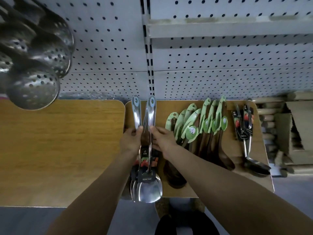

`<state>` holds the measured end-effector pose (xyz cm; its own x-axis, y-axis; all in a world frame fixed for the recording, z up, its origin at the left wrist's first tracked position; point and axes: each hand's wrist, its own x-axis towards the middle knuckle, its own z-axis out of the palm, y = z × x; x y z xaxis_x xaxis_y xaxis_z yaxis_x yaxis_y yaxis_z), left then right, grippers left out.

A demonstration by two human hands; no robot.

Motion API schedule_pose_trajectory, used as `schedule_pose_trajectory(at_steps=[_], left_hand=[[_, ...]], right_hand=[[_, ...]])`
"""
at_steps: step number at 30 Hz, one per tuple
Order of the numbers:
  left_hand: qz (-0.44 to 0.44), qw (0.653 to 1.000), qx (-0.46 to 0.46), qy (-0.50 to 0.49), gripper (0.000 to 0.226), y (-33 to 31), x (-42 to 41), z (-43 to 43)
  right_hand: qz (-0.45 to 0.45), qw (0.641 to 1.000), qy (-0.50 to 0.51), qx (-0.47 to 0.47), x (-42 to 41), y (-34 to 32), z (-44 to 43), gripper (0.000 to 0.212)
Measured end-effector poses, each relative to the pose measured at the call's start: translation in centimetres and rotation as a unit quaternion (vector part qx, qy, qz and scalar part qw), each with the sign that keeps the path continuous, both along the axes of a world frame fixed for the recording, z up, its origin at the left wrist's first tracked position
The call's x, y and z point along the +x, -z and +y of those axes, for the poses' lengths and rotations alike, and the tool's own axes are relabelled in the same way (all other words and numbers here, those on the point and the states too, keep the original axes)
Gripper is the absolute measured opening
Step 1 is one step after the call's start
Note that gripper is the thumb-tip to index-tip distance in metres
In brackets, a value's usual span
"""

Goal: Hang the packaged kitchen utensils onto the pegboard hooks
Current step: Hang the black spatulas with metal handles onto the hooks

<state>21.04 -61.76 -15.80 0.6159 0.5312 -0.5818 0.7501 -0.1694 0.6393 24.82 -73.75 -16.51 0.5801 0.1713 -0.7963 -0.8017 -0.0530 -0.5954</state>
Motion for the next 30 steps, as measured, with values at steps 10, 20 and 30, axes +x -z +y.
schedule_pose_trajectory(at_steps=[10, 20, 30], left_hand=[[-0.085, 0.995, 0.037, 0.027, 0.045, -5.2, -5.7, -0.7], [-0.146, 0.988, 0.052, 0.0, 0.048, -12.9, -12.6, -6.0], [-0.27, 0.961, -0.011, 0.063, 0.054, -26.9, -19.4, -26.7]], right_hand=[[-0.067, 0.998, 0.012, -0.017, -5.3, -4.0, 0.1, 0.057], [-0.178, 0.983, -0.036, 0.001, -9.9, -10.2, -6.3, 0.082], [-0.333, 0.942, 0.049, -0.006, -16.3, -26.6, -29.5, 0.028]])
